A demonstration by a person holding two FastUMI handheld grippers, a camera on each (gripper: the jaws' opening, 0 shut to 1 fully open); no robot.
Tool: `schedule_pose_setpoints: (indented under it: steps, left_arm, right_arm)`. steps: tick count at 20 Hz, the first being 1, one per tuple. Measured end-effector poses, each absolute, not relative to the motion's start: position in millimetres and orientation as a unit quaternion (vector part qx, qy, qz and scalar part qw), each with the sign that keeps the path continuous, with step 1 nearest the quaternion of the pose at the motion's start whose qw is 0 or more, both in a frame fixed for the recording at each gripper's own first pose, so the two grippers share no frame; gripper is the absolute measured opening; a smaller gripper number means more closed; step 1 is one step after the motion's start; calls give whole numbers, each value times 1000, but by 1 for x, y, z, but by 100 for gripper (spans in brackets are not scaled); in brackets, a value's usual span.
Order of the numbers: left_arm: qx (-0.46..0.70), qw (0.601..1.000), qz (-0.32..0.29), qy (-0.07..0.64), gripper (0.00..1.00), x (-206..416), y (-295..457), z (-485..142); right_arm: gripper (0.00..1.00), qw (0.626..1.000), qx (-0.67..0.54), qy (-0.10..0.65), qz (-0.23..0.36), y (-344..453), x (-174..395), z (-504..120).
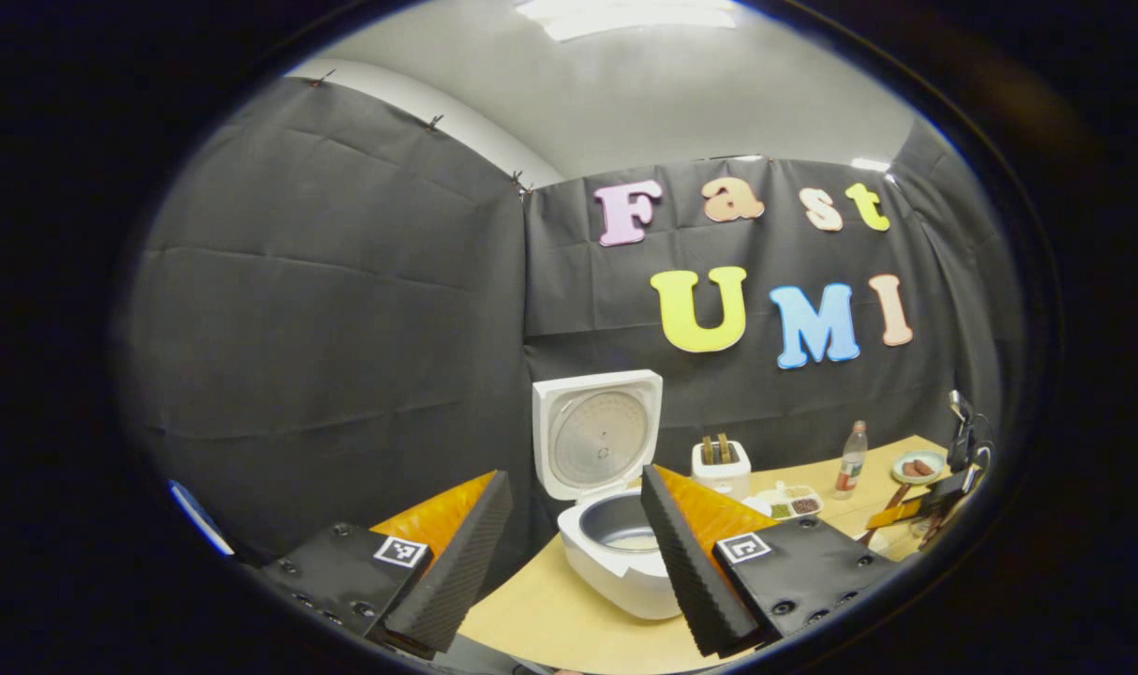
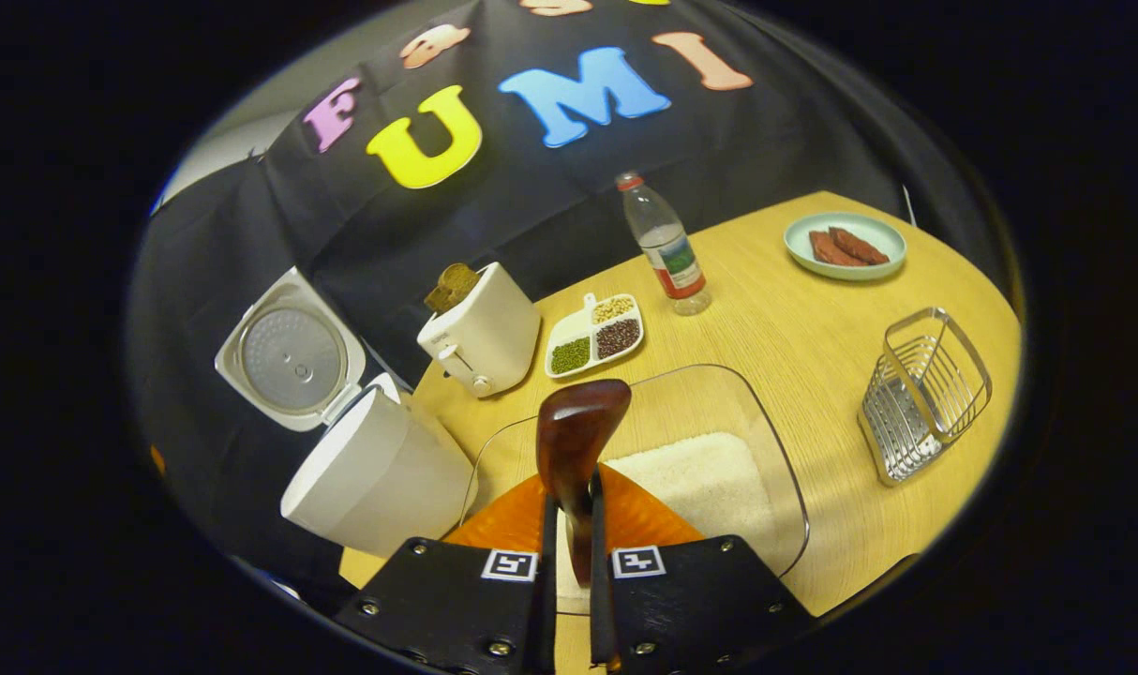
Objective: Close the left gripper, press the button to open the rice cooker; take a wooden spoon from the chopstick holder with the right hand, scoop a spoonful of rice and pour it into the rice cooker, then put the wooden spoon back into the chopstick holder.
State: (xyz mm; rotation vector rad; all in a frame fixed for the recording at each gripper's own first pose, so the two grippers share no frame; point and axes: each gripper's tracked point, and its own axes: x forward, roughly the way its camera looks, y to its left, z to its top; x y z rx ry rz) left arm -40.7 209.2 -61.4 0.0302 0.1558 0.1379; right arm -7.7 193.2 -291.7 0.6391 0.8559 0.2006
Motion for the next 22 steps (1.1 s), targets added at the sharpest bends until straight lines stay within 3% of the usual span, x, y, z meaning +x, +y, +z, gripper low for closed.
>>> schedule_pose_setpoints:
  steps: [6, 22]
  left_arm:
    - [21, 995, 63, 77, 96, -39, 200, -56]
    - [24, 994, 70, 83, 96, -44, 202, -66]
  right_arm:
    - [14, 835, 383, 390, 66, 162, 3, -281]
    - [15, 756, 548, 336, 128, 199, 52, -197]
